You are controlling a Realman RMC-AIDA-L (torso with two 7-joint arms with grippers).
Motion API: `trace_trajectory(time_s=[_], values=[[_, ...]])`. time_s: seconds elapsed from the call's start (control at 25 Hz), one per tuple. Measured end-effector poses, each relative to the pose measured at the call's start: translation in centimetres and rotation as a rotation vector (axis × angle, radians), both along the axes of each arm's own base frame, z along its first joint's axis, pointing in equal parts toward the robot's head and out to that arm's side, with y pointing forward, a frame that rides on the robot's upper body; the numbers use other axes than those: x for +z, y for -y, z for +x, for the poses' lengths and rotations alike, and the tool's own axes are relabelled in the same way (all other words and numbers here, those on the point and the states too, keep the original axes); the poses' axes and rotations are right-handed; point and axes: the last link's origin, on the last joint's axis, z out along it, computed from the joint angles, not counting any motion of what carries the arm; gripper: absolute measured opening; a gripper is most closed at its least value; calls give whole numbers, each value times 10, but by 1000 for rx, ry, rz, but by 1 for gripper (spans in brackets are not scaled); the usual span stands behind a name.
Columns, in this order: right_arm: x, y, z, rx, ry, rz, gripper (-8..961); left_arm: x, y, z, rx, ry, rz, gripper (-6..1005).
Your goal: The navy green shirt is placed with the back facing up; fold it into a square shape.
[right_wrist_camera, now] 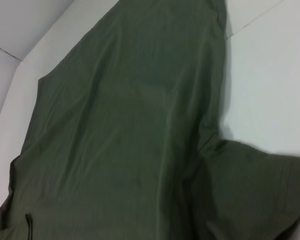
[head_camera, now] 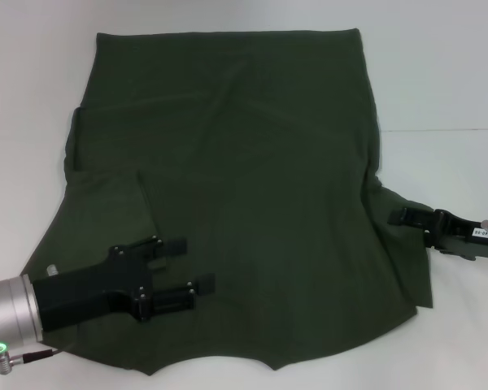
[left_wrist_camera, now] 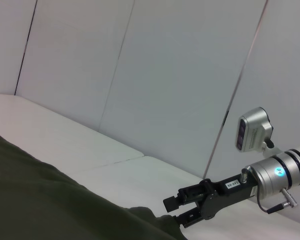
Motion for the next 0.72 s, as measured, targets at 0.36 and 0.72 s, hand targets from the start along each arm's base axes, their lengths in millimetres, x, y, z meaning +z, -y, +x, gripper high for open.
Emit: trace_trajectory(time_s=[0.36, 0.72], values=[[0, 5, 1, 6, -11, -19, 858, 0, 0, 0, 1, 0, -1, 871], [0, 13, 2, 13, -44, -49, 857, 0, 1, 0, -2, 4, -4, 871]])
